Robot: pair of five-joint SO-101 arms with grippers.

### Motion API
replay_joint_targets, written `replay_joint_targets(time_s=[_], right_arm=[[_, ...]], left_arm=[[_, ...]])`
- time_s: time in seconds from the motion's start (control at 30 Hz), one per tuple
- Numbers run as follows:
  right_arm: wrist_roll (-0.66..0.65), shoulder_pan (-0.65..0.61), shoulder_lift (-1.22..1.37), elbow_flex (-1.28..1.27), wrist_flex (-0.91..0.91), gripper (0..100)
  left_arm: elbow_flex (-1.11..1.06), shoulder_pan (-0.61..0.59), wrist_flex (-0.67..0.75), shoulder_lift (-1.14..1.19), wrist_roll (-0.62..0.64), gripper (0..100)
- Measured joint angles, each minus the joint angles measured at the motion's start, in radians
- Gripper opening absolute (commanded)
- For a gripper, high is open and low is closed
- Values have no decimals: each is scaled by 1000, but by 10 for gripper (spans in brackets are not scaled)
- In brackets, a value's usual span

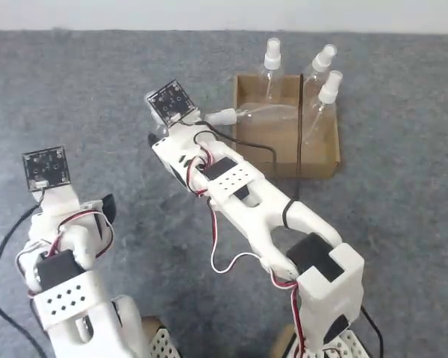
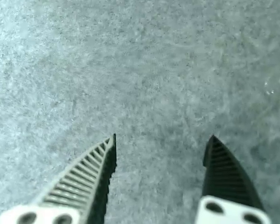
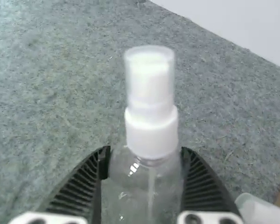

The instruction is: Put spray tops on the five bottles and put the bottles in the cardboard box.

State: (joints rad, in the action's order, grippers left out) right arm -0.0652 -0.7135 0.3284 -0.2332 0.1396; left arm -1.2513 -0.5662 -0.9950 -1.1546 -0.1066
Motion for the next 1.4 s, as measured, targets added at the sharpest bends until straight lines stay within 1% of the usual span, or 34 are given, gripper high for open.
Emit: replay_joint_targets(time_s=[0.13, 0.5, 0.73, 1.0, 1.2, 1.4], right_arm=[[0, -11, -2, 14, 41, 155], [-2, -20, 2, 49, 71, 156], [-2, -20, 3, 104, 158, 156], [-3, -20, 3, 114, 167, 158], [-3, -20, 3, 114, 167, 268], [-3, -20, 5, 141, 244, 271]], left_arm=[[-2, 0, 0, -3, 0, 283], [-20, 0, 0, -3, 0, 283], [-20, 3, 0, -3, 0, 283], [-49, 2, 15, -3, 0, 283], [-49, 2, 15, -3, 0, 283], [-49, 3, 15, -3, 0, 283]])
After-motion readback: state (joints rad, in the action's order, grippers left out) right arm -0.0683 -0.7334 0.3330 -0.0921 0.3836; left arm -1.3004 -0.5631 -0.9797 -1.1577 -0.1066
